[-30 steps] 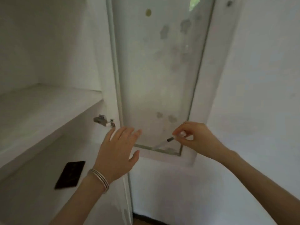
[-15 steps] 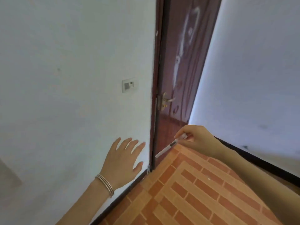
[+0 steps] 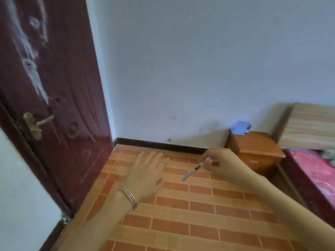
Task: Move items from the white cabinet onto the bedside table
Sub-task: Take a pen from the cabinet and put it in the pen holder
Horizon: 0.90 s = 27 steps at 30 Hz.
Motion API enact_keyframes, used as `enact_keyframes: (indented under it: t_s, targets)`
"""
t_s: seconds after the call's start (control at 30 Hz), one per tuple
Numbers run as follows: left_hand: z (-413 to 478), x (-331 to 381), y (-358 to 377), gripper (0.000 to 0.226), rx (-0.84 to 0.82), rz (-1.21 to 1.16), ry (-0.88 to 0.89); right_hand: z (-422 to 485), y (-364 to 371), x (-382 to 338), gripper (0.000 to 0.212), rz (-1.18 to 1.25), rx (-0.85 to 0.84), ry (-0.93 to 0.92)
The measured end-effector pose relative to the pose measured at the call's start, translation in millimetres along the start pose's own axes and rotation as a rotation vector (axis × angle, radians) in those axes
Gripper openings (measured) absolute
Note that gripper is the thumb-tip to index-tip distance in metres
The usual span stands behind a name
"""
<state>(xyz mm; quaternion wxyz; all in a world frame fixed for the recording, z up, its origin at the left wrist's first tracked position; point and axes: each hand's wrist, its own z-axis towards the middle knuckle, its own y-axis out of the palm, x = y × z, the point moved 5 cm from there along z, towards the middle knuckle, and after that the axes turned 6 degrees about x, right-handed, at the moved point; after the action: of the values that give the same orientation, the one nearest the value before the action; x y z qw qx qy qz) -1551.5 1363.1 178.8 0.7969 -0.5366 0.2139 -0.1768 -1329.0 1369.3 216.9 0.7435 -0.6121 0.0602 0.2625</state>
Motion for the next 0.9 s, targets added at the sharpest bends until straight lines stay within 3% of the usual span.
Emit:
enact_keyframes:
  t_s: [0.3, 0.43, 0.53, 0.9]
  targets:
    - [154.7, 136.3, 25.8, 0.052, 0.129, -0.142, 0.298, -49.6, -75.5, 155.2, 0.005, -0.003, 0.143, 0.245]
    - [204.8, 176.3, 71.5, 0.050, 0.071, -0.190, 0.403, -56.9, -85.7, 216.9, 0.002, -0.017, 0.189, 0.333]
    - [251.3, 193.7, 103.1, 0.050, 0.042, -0.230, 0.430, -45.2, -93.8, 264.8, 0.003, -0.043, 0.192, 0.380]
    - [471.3, 223.0, 151.5, 0.050, 0.171, -0.364, 0.485, 63.4, -150.1, 411.8, 0.005, -0.032, 0.276, 0.465]
